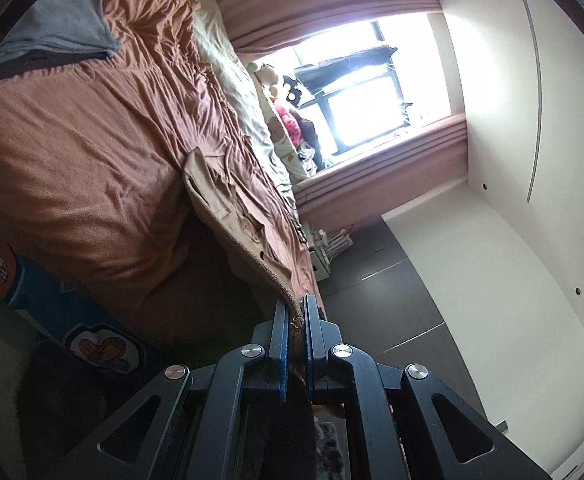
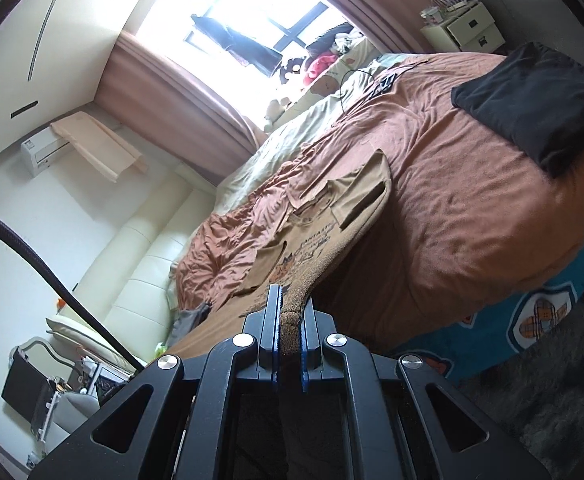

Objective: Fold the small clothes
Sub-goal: 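Lift the hem with both tools and fold it toward the collar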

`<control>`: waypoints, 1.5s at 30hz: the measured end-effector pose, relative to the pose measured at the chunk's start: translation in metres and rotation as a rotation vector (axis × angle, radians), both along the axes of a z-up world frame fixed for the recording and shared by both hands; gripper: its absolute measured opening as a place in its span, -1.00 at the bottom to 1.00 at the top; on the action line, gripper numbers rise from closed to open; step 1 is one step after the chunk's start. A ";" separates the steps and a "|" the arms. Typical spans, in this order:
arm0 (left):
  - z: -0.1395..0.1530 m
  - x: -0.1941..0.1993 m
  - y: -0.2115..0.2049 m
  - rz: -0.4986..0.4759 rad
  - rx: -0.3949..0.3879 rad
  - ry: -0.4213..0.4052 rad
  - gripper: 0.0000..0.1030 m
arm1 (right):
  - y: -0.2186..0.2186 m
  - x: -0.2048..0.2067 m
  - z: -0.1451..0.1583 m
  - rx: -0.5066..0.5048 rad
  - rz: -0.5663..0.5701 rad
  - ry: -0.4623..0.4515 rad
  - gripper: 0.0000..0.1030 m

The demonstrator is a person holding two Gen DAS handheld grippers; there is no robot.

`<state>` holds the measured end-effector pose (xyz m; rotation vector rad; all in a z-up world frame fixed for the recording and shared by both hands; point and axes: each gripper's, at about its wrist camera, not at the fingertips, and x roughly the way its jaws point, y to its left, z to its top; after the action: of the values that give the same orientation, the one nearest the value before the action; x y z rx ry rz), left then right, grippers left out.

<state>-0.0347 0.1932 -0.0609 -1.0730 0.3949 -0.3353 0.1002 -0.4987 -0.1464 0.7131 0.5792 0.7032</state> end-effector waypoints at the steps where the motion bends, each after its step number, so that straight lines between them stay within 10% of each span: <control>1: 0.001 -0.009 -0.003 -0.002 0.002 -0.003 -0.88 | -0.002 -0.004 -0.001 -0.006 0.001 0.000 -0.93; 18: 0.021 -0.041 -0.026 0.013 0.064 -0.035 -0.88 | -0.021 -0.021 -0.019 0.011 0.008 -0.032 -0.93; 45: 0.050 0.105 0.006 0.038 0.090 0.027 -0.88 | 0.026 0.123 0.013 0.014 -0.032 -0.032 -0.93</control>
<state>0.0704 0.1988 -0.0112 -0.9969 0.4099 -0.2669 0.2235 -0.4723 -0.1336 0.7216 0.5331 0.6887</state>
